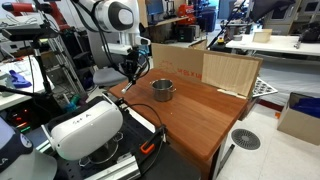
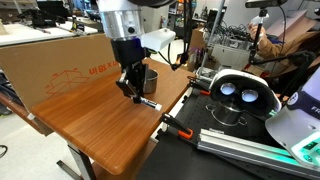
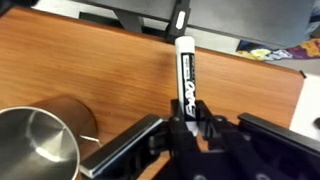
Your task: Put the marker in the pot
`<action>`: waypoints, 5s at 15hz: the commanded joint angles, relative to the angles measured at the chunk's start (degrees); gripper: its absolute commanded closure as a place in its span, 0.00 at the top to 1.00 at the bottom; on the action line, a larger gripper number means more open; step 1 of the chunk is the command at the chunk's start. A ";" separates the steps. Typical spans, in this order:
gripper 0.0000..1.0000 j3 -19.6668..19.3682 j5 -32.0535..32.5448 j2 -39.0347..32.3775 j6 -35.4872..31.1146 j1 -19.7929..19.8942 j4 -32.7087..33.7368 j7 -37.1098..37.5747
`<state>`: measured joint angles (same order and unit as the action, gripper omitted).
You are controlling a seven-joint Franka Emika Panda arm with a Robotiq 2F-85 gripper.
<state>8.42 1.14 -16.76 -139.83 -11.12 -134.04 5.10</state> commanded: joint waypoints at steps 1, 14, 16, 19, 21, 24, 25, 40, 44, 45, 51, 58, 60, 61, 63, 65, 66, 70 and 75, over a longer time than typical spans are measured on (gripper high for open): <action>0.05 0.81 -2.92 7.66 -4.94 1.14 -6.20 -1.31; 0.05 -4.13 -8.04 27.36 -15.03 4.60 -12.65 -1.46; 0.05 -5.20 -8.24 26.82 -16.27 5.39 -11.97 -1.13; 0.05 -6.54 -9.64 25.00 -17.65 5.83 -11.41 -1.98; 0.05 -6.64 -8.19 23.73 -18.90 6.53 -11.57 -1.32; 0.05 -6.78 -7.29 21.38 -20.77 7.50 -11.29 -0.64; 0.05 -6.90 -6.92 20.21 -21.38 7.92 -10.97 -0.29; 0.05 -10.64 2.04 4.11 -27.67 7.88 -6.89 4.17; 0.05 -13.42 5.18 0.19 -26.19 6.30 -4.75 6.99; 0.45 -13.94 5.68 -0.46 -25.85 5.84 -4.26 7.37; 0.82 -14.33 5.41 -1.44 -25.44 4.50 -3.14 7.90; 1.00 -12.28 3.44 0.68 -22.76 5.28 -3.76 6.60; 1.00 -10.84 2.24 2.77 -22.35 5.93 -4.74 5.67; 1.00 -9.86 1.34 3.88 -22.12 6.42 -5.25 4.93; 1.00 -8.11 -0.53 6.72 -21.62 6.99 -6.51 3.78; 1.00 -6.56 -3.07 9.69 -21.11 7.31 -8.03 2.41; 1.00 -5.98 -4.75 11.00 -20.19 7.35 -8.58 2.07; 1.00 -6.22 -4.94 11.46 -19.47 6.56 -8.49 3.18; 1.00 -6.20 -5.01 11.75 -19.33 6.77 -8.88 3.06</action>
<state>1.82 -3.90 -5.09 -159.36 -4.80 -142.97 8.20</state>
